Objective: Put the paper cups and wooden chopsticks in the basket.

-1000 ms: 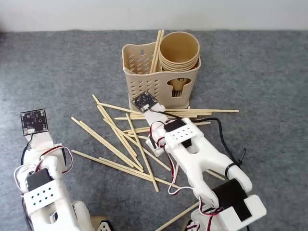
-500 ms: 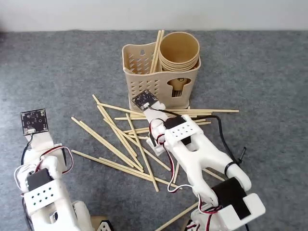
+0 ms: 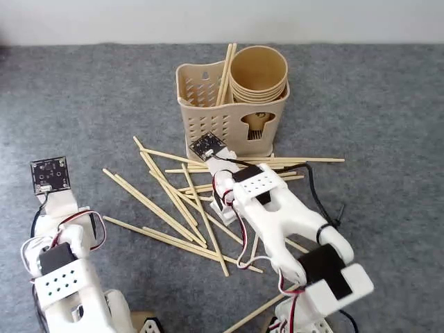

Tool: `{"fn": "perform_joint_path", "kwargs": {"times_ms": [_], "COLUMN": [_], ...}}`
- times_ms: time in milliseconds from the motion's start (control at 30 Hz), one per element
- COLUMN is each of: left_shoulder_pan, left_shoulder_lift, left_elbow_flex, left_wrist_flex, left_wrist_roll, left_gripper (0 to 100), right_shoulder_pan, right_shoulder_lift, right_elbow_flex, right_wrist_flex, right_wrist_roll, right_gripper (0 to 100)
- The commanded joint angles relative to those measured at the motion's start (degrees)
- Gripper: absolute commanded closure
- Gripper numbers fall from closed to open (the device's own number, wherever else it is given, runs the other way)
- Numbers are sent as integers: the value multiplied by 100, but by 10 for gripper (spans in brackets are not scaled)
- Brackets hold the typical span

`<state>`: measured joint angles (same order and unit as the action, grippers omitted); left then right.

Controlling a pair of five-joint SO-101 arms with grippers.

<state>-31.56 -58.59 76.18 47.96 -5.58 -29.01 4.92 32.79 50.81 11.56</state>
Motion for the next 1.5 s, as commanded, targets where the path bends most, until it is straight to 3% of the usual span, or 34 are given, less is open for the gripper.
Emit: {"fn": "perform_joint_path", "kwargs": {"times_ms": [0,300,567,1000,1333,1467], "left_shoulder_pan": [35,35,35,176,176,176], "left_shoulder_lift": [-141,-141,-141,-141,-141,-141], "left_elbow_flex": [-40,-40,-40,40,40,40], "left_wrist_flex": [-123,-123,-123,-123,-123,-123], "left_wrist_roll": [9,9,9,9,9,9], "left_gripper": [941,941,941,909,909,909], "right_shoulder_pan": [-40,-13,-13,-48,-637,-725], "right_shoulder_lift": [233,347,-321,-3284,-4866,-4919], "right_elbow_flex": [-457,-703,-589,-589,-985,-1468], "right_wrist_flex": [57,57,488,1736,1666,1174], "right_wrist_roll": [62,62,62,62,18,-193], "right_gripper": [785,994,991,991,991,991]}}
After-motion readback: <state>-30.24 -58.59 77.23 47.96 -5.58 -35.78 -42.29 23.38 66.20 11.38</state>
